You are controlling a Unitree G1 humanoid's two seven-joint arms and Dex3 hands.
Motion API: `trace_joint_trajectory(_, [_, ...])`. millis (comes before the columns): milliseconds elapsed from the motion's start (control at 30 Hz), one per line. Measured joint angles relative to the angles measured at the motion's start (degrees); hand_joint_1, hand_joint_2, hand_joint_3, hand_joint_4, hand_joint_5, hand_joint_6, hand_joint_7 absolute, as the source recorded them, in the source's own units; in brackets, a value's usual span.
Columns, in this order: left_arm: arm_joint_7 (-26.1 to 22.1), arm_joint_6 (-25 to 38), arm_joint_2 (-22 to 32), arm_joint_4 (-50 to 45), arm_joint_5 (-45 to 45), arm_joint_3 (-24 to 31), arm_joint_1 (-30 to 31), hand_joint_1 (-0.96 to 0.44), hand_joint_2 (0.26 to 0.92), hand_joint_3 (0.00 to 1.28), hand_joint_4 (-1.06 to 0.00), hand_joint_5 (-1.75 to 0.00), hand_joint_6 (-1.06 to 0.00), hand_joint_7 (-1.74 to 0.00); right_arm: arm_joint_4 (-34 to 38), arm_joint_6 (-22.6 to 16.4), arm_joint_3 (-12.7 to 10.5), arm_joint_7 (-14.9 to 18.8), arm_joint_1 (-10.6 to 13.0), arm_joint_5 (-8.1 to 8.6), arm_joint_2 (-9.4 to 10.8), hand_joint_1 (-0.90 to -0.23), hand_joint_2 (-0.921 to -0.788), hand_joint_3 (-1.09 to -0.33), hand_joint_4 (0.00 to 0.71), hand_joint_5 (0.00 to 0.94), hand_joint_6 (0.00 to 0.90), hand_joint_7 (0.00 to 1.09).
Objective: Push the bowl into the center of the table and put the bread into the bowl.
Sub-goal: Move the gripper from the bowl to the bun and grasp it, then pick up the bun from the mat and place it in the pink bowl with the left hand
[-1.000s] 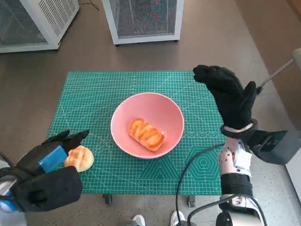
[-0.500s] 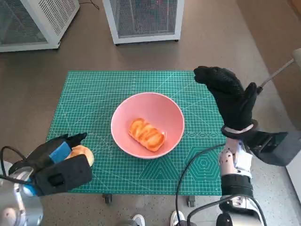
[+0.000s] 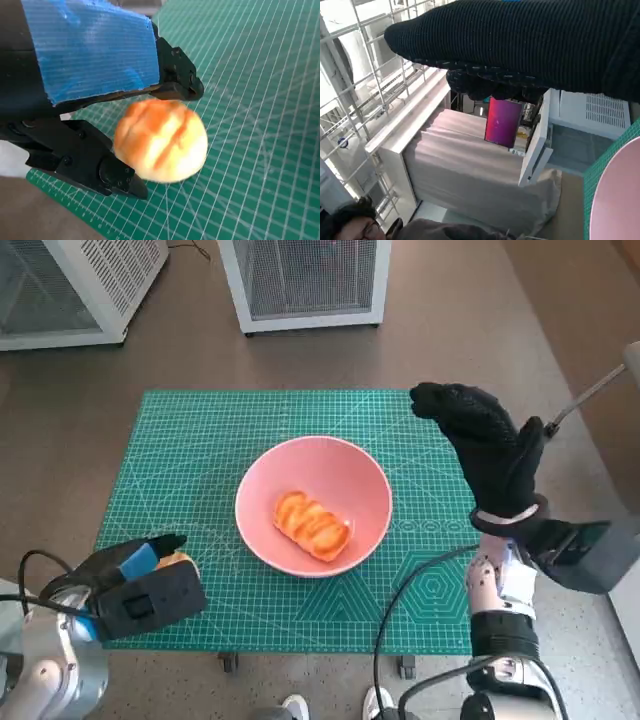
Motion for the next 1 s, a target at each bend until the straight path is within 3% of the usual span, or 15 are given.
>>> trace_joint_trajectory(100, [-0.12, -1.04, 0.28, 1.00, -0.02, -0.06, -0.64, 0.04, 0.872, 0.04, -0.77, -0.13, -0.76, -0.08, -0.04, 0.06, 0.02, 0.00, 0.02, 0.00, 0.00, -0.542, -0.921, -0.614, 0.226, 0.000, 0.322, 0.00])
trace_joint_trajectory(133, [-0.07, -1.50, 0.38, 1.25, -0.02, -0.05, -0.77, 0.03, 0.889, 0.06, -0.75, -0.52, -0.69, -0.46, -0.10, 0.13, 0.02, 0.00, 0.03, 0.00, -0.01, -0.543, -0.921, -0.614, 0.226, 0.000, 0.322, 0.00])
trace_joint_trajectory(200, [0.48, -2.68, 0.50, 1.82, -0.02, 0.00, -0.85, 0.01, 0.905, 0.08, -0.72, -0.89, -0.63, -0.77, -0.22, 0.21, 0.02, 0.00, 0.07, 0.00, -0.06, -0.543, -0.921, -0.614, 0.226, 0.000, 0.322, 0.00])
trace_joint_trajectory(233, [0.99, -3.23, 0.50, 2.10, -0.02, 0.03, -0.84, 0.01, 0.910, 0.09, -0.70, -1.03, -0.62, -0.89, -0.25, 0.22, 0.02, 0.00, 0.09, 0.00, -0.09, -0.543, -0.921, -0.614, 0.226, 0.000, 0.322, 0.00])
trace_joint_trajectory(333, [2.72, -4.93, 0.46, 2.28, -0.11, 0.66, -0.46, 0.00, 0.917, 0.08, -0.68, -1.19, -0.64, -1.00, -0.28, 0.34, 0.01, 0.00, 0.10, 0.02, -0.21, -0.543, -0.921, -0.613, 0.225, 0.000, 0.322, 0.00])
trace_joint_trajectory(633, [5.85, -8.47, -0.17, -1.99, -1.52, 6.15, 3.84, 0.00, 0.919, 0.06, -0.70, -1.17, -0.64, -1.13, -0.34, 0.78, 0.00, 0.06, 0.17, 0.11, -0.34, -0.548, -0.921, -0.611, 0.225, 0.000, 0.322, 0.00])
trace_joint_trajectory(1000, [8.21, -13.36, -1.32, -12.37, -4.99, 15.75, 5.32, 0.00, 0.917, 0.03, -0.75, -1.11, -0.67, -1.12, -0.35, 1.21, 0.02, 0.33, 0.17, 0.10, -0.33, -0.546, -0.921, -0.609, 0.225, 0.000, 0.322, 0.00])
